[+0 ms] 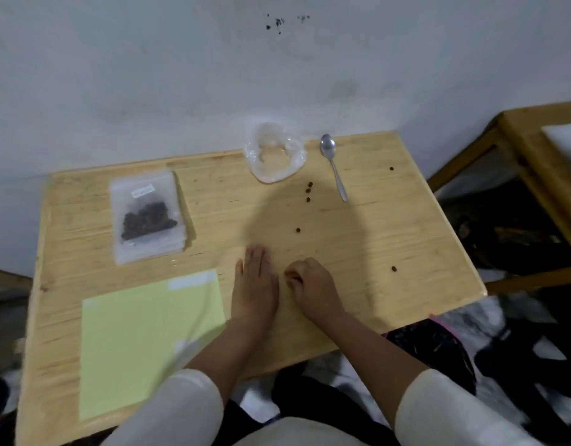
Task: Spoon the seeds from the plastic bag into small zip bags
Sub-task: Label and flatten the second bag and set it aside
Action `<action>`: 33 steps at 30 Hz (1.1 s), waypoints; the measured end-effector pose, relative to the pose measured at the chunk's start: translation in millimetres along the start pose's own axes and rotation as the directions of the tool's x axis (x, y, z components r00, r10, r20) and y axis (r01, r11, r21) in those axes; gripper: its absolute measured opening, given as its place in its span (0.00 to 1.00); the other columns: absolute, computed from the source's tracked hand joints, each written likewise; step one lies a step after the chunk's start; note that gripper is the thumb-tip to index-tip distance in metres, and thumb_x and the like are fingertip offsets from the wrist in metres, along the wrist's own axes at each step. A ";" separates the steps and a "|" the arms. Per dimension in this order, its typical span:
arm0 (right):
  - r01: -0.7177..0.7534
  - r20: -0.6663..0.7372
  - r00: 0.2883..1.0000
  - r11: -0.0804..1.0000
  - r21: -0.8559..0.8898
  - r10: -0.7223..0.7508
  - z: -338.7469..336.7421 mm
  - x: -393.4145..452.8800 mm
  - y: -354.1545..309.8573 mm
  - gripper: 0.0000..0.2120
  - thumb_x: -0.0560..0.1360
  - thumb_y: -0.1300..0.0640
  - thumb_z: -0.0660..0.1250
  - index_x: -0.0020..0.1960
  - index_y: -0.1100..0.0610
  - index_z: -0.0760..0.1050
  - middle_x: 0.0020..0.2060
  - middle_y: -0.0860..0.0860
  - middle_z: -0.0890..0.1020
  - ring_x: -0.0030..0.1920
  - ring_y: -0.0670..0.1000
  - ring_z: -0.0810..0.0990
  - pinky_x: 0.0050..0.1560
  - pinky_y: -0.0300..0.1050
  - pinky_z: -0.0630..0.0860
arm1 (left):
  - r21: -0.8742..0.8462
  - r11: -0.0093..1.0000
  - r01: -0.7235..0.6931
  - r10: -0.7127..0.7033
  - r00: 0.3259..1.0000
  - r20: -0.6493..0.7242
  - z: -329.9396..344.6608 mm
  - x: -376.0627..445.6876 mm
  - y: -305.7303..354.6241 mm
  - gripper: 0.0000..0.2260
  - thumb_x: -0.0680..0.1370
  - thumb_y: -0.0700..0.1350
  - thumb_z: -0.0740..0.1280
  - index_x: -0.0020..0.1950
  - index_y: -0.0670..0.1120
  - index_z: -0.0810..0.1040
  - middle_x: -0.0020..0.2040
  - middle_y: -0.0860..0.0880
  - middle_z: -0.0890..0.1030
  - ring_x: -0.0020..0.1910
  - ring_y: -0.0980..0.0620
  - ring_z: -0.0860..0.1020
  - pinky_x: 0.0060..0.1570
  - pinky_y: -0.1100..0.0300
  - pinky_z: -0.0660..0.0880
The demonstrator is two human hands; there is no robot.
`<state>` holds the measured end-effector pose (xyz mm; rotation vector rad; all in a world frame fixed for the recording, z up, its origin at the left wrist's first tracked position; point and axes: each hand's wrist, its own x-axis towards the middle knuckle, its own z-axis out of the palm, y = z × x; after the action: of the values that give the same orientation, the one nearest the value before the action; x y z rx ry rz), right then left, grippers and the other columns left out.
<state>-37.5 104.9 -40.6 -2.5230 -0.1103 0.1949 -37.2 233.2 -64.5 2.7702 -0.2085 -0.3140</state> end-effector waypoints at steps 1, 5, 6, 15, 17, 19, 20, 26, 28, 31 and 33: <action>-0.021 -0.025 0.999 0.997 0.068 0.022 -5.3 0.6 3.0 0.06 0.72 0.64 0.66 0.48 0.62 0.80 0.44 0.59 0.79 0.47 0.56 0.77 0.47 0.39 0.68 | 0.004 1.000 0.028 -0.028 1.000 -0.011 3.5 4.4 4.3 0.23 0.82 0.46 0.49 0.75 0.38 0.54 0.76 0.41 0.55 0.76 0.44 0.51 0.73 0.50 0.48; -0.321 -0.012 0.936 0.869 0.376 0.352 -36.8 -0.3 27.7 0.08 0.74 0.62 0.64 0.47 0.54 0.81 0.45 0.49 0.81 0.46 0.46 0.77 0.51 0.38 0.71 | -0.014 0.992 0.129 -0.130 0.987 -0.091 10.4 14.2 26.8 0.23 0.82 0.47 0.50 0.76 0.40 0.53 0.77 0.43 0.53 0.76 0.45 0.48 0.73 0.50 0.44; -0.382 0.022 0.909 0.810 0.446 0.417 -45.2 -2.2 36.6 0.08 0.74 0.61 0.63 0.45 0.52 0.81 0.42 0.46 0.81 0.44 0.45 0.76 0.50 0.41 0.73 | -0.017 0.989 0.149 -0.150 0.983 -0.109 12.1 15.8 32.0 0.23 0.82 0.47 0.50 0.76 0.39 0.53 0.77 0.42 0.53 0.76 0.45 0.48 0.73 0.50 0.45; -0.558 -0.289 0.661 0.711 0.428 0.693 -87.4 -25.1 106.4 0.09 0.75 0.58 0.66 0.54 0.56 0.78 0.50 0.54 0.76 0.44 0.48 0.72 0.46 0.36 0.65 | -0.040 0.981 0.189 -0.193 0.960 -0.203 21.1 16.6 44.9 0.27 0.79 0.49 0.48 0.73 0.36 0.59 0.74 0.38 0.60 0.75 0.42 0.54 0.73 0.46 0.51; -0.563 -0.298 0.664 0.721 0.404 0.686 -88.6 -28.9 113.7 0.11 0.74 0.58 0.66 0.56 0.58 0.78 0.51 0.54 0.75 0.46 0.49 0.73 0.48 0.34 0.64 | -0.045 0.980 0.194 -0.199 0.958 -0.208 21.9 16.0 46.0 0.26 0.79 0.49 0.48 0.74 0.36 0.59 0.75 0.39 0.59 0.76 0.43 0.53 0.74 0.46 0.49; -0.557 -0.299 0.684 0.741 0.375 0.665 -88.7 -30.6 118.2 0.12 0.74 0.58 0.67 0.57 0.58 0.78 0.52 0.55 0.77 0.51 0.52 0.75 0.50 0.33 0.63 | -0.050 0.978 0.201 -0.207 0.957 -0.204 21.6 15.4 47.2 0.24 0.81 0.47 0.50 0.74 0.37 0.57 0.76 0.40 0.58 0.76 0.44 0.51 0.74 0.48 0.48; -0.554 -0.296 0.697 0.753 0.355 0.653 -88.3 -30.7 119.6 0.12 0.74 0.57 0.67 0.57 0.58 0.79 0.52 0.55 0.77 0.53 0.52 0.76 0.50 0.32 0.62 | -0.054 0.978 0.204 -0.211 0.956 -0.203 21.4 15.3 47.6 0.24 0.81 0.47 0.51 0.75 0.37 0.56 0.76 0.40 0.57 0.76 0.44 0.50 0.74 0.48 0.47; -0.521 -0.272 0.759 0.802 0.292 0.592 -90.4 -28.9 121.3 0.07 0.75 0.59 0.66 0.51 0.60 0.79 0.50 0.55 0.78 0.49 0.51 0.75 0.50 0.34 0.63 | -0.052 0.975 0.217 -0.223 0.954 -0.200 22.3 15.3 48.7 0.24 0.81 0.47 0.51 0.75 0.39 0.55 0.77 0.41 0.55 0.76 0.46 0.48 0.75 0.50 0.45; -0.528 -0.232 0.771 0.799 0.288 0.594 -93.2 -26.7 120.8 0.04 0.75 0.61 0.65 0.49 0.60 0.77 0.50 0.53 0.74 0.47 0.48 0.71 0.49 0.34 0.63 | -0.057 0.975 0.217 -0.224 0.953 -0.204 22.1 15.6 48.6 0.24 0.81 0.47 0.51 0.75 0.39 0.55 0.76 0.41 0.55 0.76 0.46 0.49 0.75 0.50 0.45; -0.538 -0.163 0.793 0.800 0.264 0.587 -95.9 -22.9 119.9 0.02 0.76 0.63 0.63 0.44 0.58 0.71 0.49 0.52 0.70 0.45 0.48 0.69 0.48 0.38 0.64 | -0.058 0.975 0.217 -0.224 0.954 -0.201 21.7 15.0 49.1 0.24 0.81 0.47 0.51 0.75 0.39 0.55 0.77 0.41 0.55 0.76 0.46 0.48 0.74 0.50 0.45; -0.525 -0.138 0.804 0.799 0.294 0.579 -95.8 -20.2 117.0 0.02 0.76 0.63 0.62 0.44 0.58 0.70 0.49 0.52 0.71 0.45 0.49 0.70 0.48 0.40 0.66 | -0.055 0.976 0.212 -0.219 0.954 -0.203 22.3 14.8 48.3 0.24 0.81 0.48 0.49 0.75 0.38 0.55 0.76 0.41 0.55 0.76 0.46 0.49 0.74 0.50 0.45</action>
<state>-37.6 -47.2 -28.1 -2.2440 0.7183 0.1434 -33.5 178.4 -70.8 2.7715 0.1515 -0.0777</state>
